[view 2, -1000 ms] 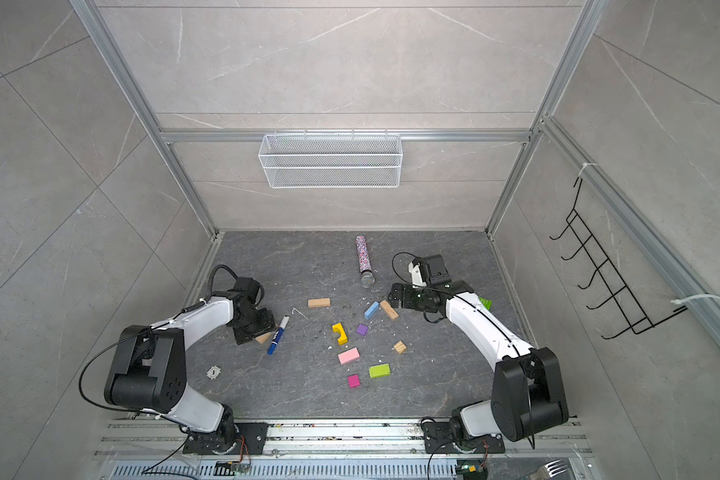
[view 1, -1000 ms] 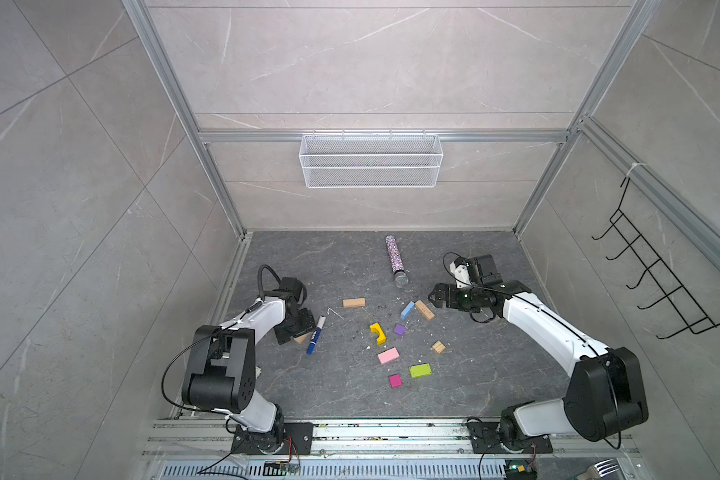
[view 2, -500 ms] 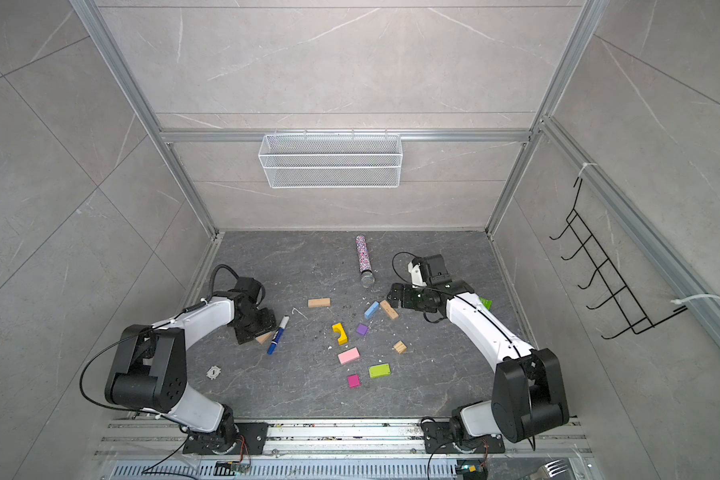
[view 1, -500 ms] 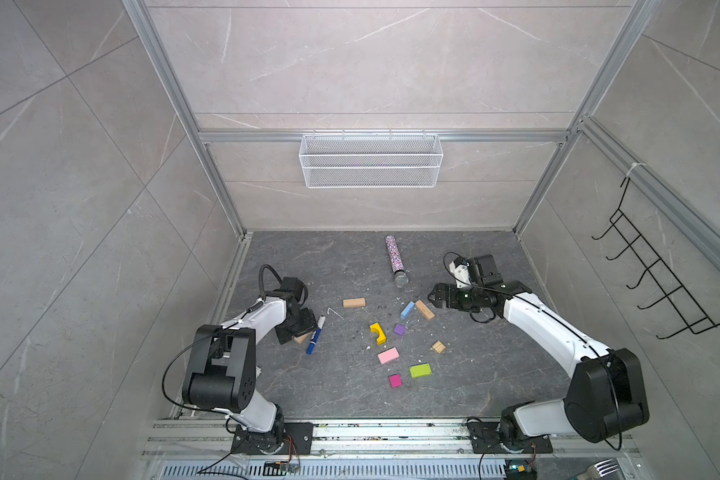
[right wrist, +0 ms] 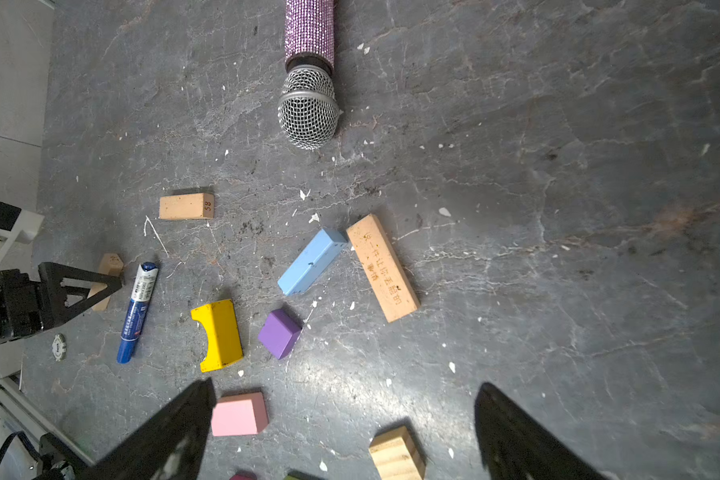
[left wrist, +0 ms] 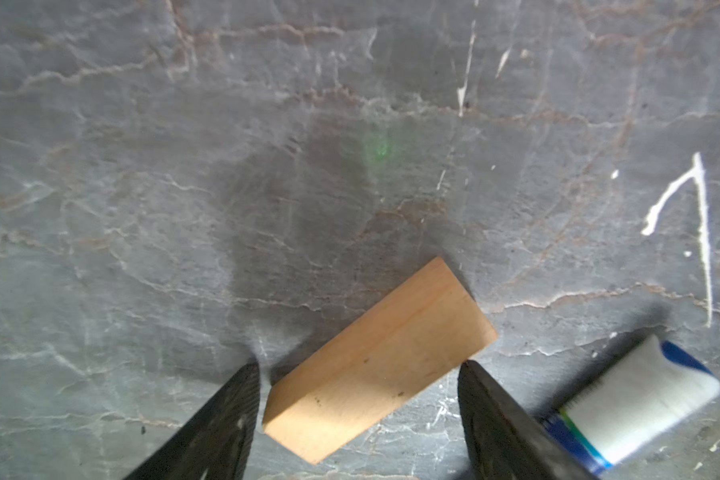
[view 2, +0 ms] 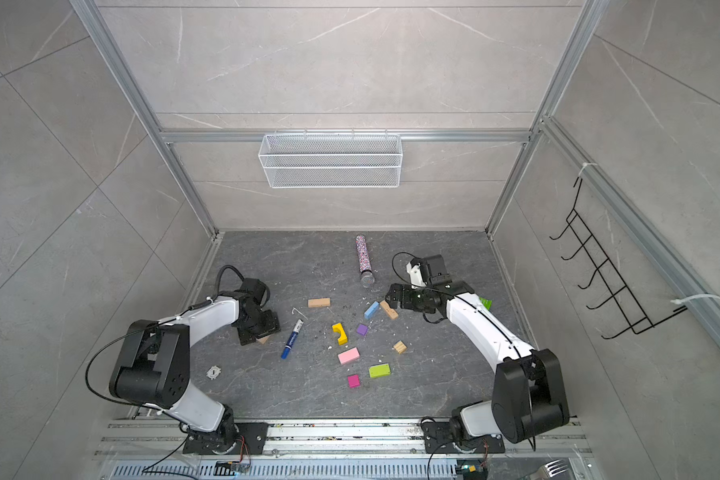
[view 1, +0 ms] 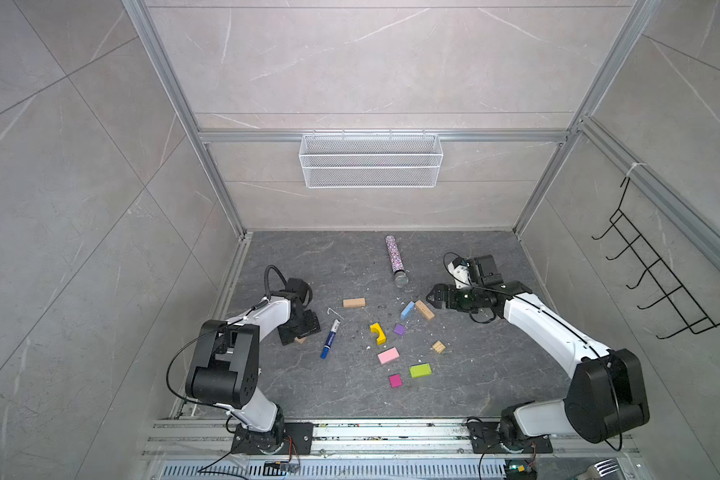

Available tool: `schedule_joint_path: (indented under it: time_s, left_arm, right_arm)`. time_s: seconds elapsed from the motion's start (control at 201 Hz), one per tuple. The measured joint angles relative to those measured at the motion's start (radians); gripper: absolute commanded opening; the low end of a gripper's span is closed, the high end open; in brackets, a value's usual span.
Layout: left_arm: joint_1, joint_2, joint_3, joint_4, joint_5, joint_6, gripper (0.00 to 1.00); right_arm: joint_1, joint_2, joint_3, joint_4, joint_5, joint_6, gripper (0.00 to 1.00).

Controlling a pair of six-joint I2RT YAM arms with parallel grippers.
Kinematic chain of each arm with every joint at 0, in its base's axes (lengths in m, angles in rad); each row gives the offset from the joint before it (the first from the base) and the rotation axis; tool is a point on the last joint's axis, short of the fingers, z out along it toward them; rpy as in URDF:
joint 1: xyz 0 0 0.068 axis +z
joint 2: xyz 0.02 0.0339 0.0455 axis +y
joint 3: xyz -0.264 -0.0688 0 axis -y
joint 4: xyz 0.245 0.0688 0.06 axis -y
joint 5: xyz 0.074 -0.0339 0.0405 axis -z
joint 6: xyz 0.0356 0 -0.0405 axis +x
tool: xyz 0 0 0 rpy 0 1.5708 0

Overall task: Build the wood block tower
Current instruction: 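Lower the left gripper and grasp the wooden bar numbered 29, then lift the wooden bar and carry it farther from the robot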

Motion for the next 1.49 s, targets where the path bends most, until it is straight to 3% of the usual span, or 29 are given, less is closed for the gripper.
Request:
schedule_joint_path:
  time_s: [0.115, 0.334, 0.518, 0.891, 1.494]
  left_arm:
    - [-0.002, 0.014, 0.013, -0.008, -0.009, 0.0, 0.73]
    - [-0.001, 0.039, 0.034, -0.009, -0.035, 0.002, 0.59]
    - [0.0, 0.047, 0.041, 0.0, -0.04, 0.002, 0.34]
    - [-0.004, 0.047, 0.043, 0.005, -0.035, 0.003, 0.12]
    - [-0.158, 0.089, 0.1, -0.025, 0.006, -0.071, 0.1]
  right_arm:
    - [0.0, -0.007, -0.001, -0.004, 0.0, 0.0, 0.99]
    - [0.0, -0.015, -0.002, -0.019, 0.0, -0.005, 0.99]
    - [0.006, -0.021, -0.002, -0.025, 0.0, -0.008, 0.99]
    - [0.016, -0.024, -0.004, -0.031, 0.001, -0.019, 0.99]
    - [0.044, -0.026, -0.004, -0.052, 0.012, -0.018, 0.99]
